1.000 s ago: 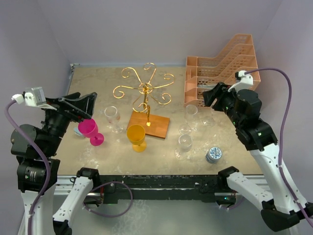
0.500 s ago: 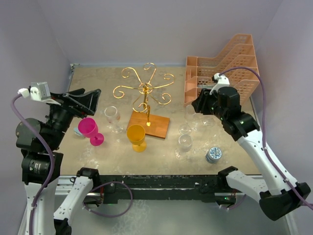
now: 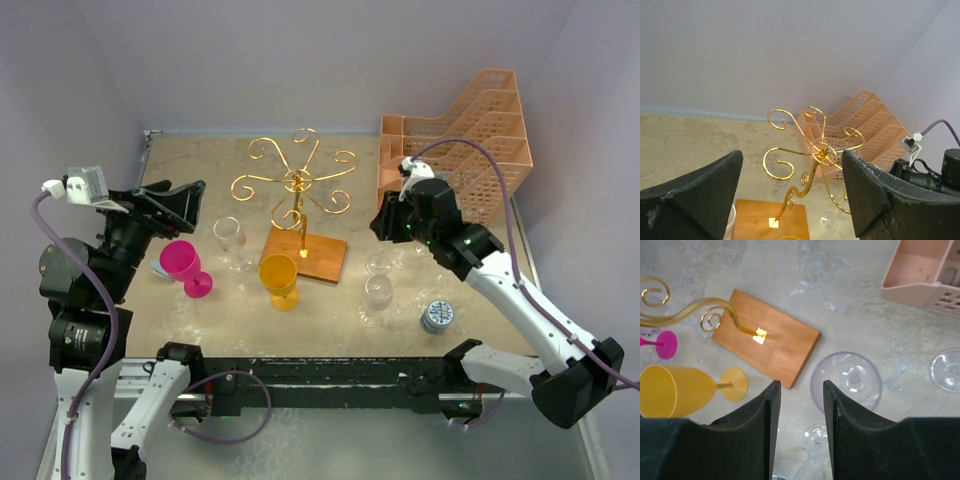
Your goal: Place the wine glass upside down on the wine glass rack
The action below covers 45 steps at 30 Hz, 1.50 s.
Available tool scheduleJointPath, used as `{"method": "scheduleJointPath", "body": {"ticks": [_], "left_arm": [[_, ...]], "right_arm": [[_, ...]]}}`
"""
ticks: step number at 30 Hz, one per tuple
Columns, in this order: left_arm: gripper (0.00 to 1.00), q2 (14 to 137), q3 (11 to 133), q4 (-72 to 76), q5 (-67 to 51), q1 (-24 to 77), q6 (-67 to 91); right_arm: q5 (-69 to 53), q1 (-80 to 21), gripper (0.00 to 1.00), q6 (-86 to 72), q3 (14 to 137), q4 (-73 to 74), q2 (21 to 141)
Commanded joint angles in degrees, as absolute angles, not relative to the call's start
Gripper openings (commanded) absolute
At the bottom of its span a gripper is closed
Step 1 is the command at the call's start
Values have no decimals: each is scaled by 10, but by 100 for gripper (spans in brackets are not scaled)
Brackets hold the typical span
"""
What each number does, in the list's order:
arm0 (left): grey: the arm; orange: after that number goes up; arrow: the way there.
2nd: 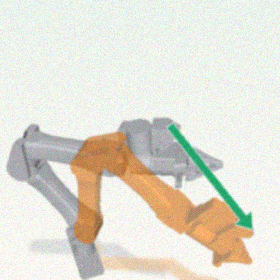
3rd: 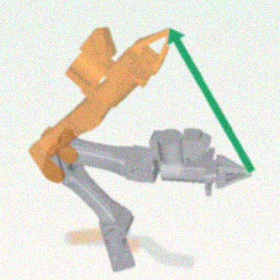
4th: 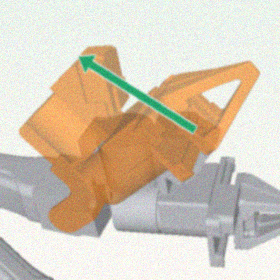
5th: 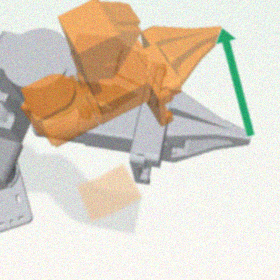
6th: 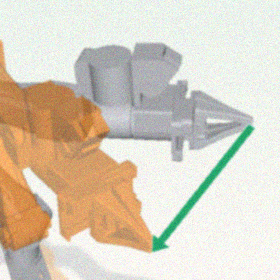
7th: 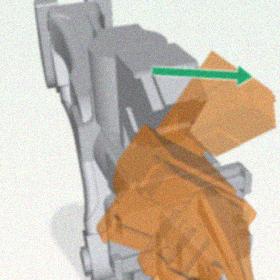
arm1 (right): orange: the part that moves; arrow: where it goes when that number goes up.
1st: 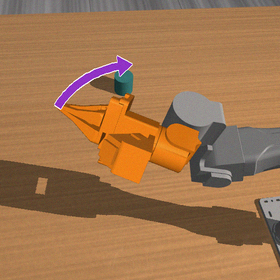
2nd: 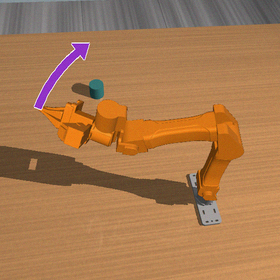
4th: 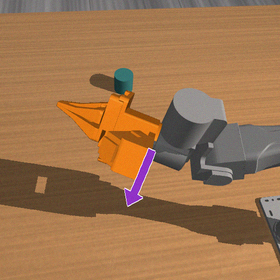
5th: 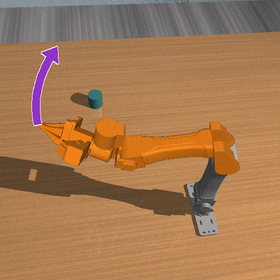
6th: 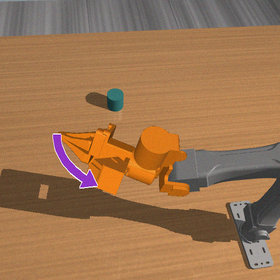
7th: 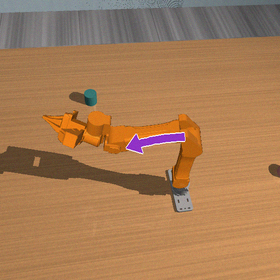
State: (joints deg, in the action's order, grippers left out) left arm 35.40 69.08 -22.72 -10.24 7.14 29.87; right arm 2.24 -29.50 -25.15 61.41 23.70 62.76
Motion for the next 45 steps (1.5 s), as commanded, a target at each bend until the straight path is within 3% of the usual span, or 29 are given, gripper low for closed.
{"method": "scheduleJointPath", "body": {"ticks": [1,8,23,29,36,45], "left_arm": [[77,346,699,-209,-60,67,276],[77,334,693,-226,-37,67,268],[77,334,704,-255,-23,67,265],[77,332,707,-245,-18,67,269],[77,347,714,-230,-73,67,273],[77,380,703,-194,-212,67,333]], "right_arm": [[74,-334,42,-281,628,238,648],[164,-347,42,-310,635,261,659],[159,-349,18,-291,647,245,681],[184,-349,1,-286,660,246,688],[208,-349,0,-305,677,236,659],[273,-348,0,-382,657,167,518]]}}
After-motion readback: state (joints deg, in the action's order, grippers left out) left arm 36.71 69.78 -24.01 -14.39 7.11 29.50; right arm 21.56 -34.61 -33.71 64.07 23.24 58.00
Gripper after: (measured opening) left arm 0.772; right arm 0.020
